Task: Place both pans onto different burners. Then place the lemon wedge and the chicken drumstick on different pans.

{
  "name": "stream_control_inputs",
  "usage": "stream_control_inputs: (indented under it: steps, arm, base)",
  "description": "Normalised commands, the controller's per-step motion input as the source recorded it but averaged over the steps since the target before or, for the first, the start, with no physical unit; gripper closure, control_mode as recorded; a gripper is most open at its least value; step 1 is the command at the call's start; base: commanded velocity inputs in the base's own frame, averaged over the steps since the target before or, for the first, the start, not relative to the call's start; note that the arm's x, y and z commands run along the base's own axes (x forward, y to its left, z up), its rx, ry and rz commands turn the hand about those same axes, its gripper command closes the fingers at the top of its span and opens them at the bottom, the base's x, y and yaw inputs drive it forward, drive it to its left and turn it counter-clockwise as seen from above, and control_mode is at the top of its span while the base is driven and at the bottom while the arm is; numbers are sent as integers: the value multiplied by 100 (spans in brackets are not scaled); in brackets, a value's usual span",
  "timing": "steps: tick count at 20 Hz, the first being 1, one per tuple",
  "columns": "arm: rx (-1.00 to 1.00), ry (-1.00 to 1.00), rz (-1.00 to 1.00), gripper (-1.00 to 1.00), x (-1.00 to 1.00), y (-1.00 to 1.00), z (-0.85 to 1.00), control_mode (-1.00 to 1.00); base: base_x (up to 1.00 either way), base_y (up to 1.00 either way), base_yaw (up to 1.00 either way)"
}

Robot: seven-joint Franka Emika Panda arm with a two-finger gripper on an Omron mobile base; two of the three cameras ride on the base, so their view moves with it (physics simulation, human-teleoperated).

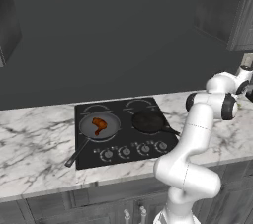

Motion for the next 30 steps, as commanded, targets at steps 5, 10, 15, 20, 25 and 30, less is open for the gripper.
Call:
stream_control_inputs:
  steps: [5, 10, 15, 20, 25, 30]
  arm:
    - [0, 5, 3, -100, 5, -8, 0, -100]
    - [0, 7, 3, -100, 2, -6, -1, -100]
    - [0, 6, 4, -100, 0, -2, -12, -100]
    - [0, 5, 3, -100, 0, 0, -22, -100]
    - [0, 2, 3, -100, 3, -4, -8, -100]
    - [0, 0, 1, -100, 12, -7, -1, -100]
  base:
    - [0, 0, 0]
    - [0, 0, 0]
    - [0, 0, 0]
    - [0, 0, 0]
    - [0, 0, 0]
    - [0, 0, 0]
